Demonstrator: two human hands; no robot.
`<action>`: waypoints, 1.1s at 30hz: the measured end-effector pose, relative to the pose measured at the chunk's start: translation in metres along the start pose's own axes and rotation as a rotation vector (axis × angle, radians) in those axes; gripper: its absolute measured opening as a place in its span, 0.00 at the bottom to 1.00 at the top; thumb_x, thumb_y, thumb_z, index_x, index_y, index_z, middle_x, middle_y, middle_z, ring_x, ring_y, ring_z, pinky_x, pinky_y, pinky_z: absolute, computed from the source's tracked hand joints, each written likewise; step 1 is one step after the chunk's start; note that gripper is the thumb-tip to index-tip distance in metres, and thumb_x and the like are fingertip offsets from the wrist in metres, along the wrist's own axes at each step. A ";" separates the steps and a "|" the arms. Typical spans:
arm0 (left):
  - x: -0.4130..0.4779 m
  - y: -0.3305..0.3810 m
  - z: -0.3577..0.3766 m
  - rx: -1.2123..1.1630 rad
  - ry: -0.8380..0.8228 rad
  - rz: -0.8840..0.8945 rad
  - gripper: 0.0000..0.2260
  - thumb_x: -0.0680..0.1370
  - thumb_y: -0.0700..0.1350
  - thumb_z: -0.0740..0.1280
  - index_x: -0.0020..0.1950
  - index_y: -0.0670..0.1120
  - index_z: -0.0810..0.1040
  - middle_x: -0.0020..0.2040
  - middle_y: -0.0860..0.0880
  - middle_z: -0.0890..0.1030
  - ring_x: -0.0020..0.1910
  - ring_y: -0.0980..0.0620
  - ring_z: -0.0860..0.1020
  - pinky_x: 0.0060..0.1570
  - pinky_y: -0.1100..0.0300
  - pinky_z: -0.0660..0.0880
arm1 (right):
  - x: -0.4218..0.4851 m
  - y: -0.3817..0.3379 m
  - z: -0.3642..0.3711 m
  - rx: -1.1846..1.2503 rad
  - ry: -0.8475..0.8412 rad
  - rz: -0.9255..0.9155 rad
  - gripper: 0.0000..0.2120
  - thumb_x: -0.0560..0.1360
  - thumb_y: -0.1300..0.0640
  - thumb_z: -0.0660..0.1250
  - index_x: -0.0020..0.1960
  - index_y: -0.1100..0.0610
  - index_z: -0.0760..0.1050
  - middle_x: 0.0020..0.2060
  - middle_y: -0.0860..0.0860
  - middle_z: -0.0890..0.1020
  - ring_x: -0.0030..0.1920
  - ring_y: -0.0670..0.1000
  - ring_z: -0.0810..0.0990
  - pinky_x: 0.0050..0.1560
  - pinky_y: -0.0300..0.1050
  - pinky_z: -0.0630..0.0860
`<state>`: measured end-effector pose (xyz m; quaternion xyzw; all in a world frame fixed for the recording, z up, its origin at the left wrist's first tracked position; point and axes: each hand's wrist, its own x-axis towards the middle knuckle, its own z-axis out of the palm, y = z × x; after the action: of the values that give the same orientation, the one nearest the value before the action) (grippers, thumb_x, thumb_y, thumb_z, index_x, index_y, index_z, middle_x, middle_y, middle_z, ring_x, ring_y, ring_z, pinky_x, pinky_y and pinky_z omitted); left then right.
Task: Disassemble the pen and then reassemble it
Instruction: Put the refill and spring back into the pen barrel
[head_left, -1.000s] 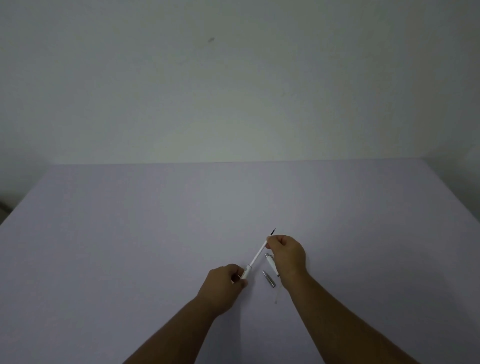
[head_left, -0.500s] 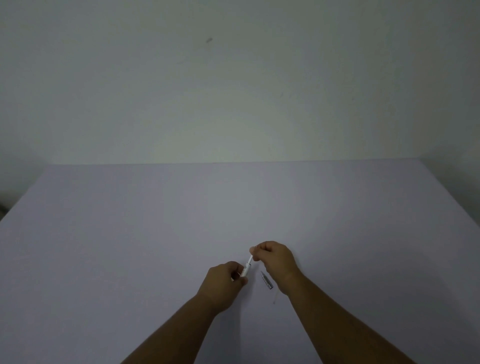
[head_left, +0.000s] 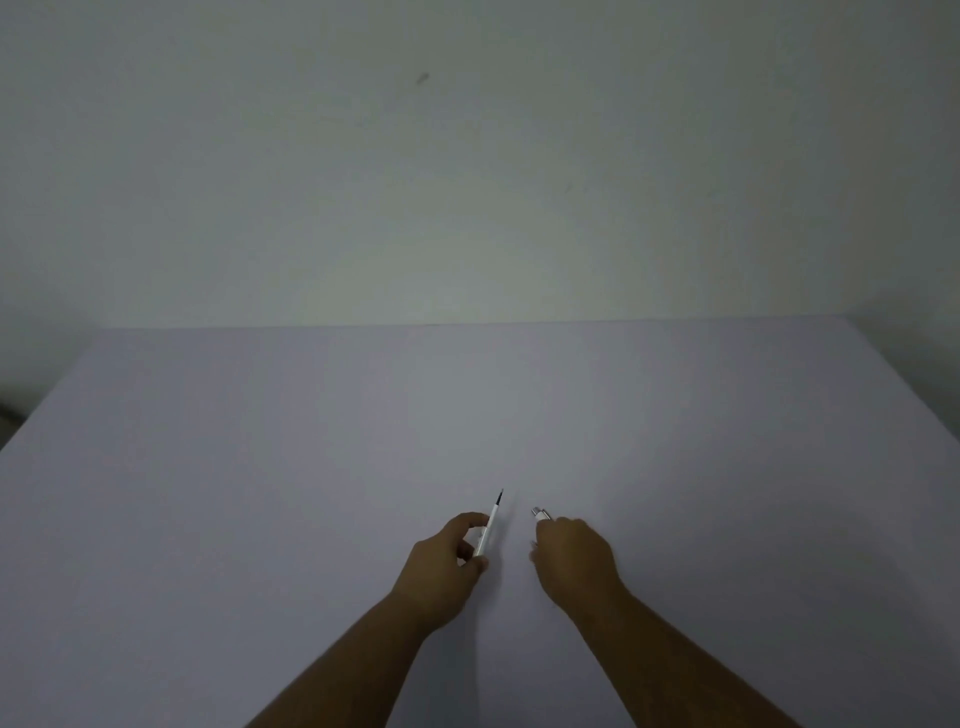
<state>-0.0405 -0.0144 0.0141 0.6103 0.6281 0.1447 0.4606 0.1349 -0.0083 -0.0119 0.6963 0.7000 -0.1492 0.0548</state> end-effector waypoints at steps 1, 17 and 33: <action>0.000 0.000 0.000 0.006 -0.004 0.002 0.16 0.76 0.47 0.65 0.61 0.62 0.70 0.41 0.55 0.76 0.39 0.54 0.77 0.44 0.55 0.81 | 0.000 -0.001 0.002 -0.017 0.009 -0.006 0.12 0.79 0.59 0.56 0.58 0.58 0.73 0.55 0.55 0.80 0.56 0.55 0.78 0.51 0.47 0.76; -0.002 0.007 -0.002 0.079 -0.063 0.055 0.14 0.77 0.48 0.63 0.60 0.62 0.70 0.45 0.52 0.77 0.36 0.56 0.75 0.42 0.59 0.79 | 0.016 -0.014 -0.058 1.384 0.156 0.382 0.05 0.73 0.54 0.69 0.39 0.52 0.79 0.35 0.46 0.82 0.35 0.45 0.75 0.34 0.38 0.71; -0.004 0.019 -0.002 0.042 0.070 0.032 0.10 0.75 0.46 0.67 0.56 0.49 0.79 0.42 0.57 0.77 0.37 0.58 0.75 0.46 0.57 0.79 | 0.004 -0.021 -0.054 1.240 -0.077 0.166 0.09 0.74 0.54 0.68 0.51 0.55 0.82 0.37 0.44 0.81 0.32 0.40 0.72 0.37 0.35 0.68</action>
<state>-0.0303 -0.0131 0.0311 0.6244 0.6368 0.1600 0.4232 0.1211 0.0111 0.0409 0.6447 0.4242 -0.5479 -0.3228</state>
